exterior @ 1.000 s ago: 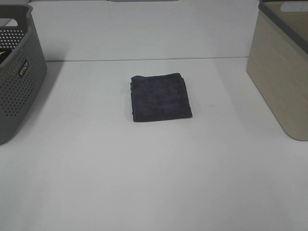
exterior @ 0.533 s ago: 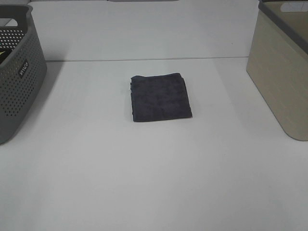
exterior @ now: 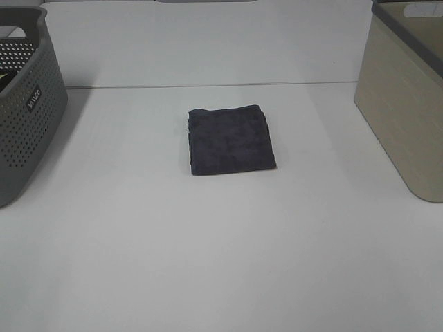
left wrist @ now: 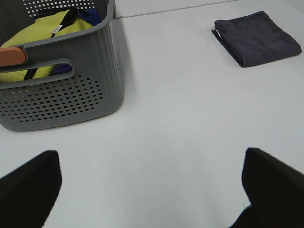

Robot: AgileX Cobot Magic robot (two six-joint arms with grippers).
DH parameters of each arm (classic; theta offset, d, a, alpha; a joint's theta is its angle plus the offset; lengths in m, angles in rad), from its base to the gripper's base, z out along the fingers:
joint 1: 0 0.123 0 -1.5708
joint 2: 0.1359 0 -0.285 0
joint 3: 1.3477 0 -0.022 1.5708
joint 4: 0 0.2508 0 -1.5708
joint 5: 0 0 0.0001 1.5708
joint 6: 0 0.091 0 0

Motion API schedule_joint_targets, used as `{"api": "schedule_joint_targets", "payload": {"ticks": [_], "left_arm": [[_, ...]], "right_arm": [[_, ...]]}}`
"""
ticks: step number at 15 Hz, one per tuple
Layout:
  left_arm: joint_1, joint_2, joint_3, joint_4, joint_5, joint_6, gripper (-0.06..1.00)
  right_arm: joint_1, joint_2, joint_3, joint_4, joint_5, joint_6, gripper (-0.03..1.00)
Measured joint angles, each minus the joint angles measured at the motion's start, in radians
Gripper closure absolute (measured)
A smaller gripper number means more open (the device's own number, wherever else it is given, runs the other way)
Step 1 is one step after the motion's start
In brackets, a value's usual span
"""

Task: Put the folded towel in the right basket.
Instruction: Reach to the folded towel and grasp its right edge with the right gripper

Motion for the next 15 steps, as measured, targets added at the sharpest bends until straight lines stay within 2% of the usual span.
{"api": "schedule_joint_targets", "payload": {"ticks": [15], "left_arm": [[0.000, 0.000, 0.000, 0.000, 0.000, 0.000, -0.04]], "right_arm": [[0.000, 0.000, 0.000, 0.000, 0.000, 0.000, 0.19]]}}
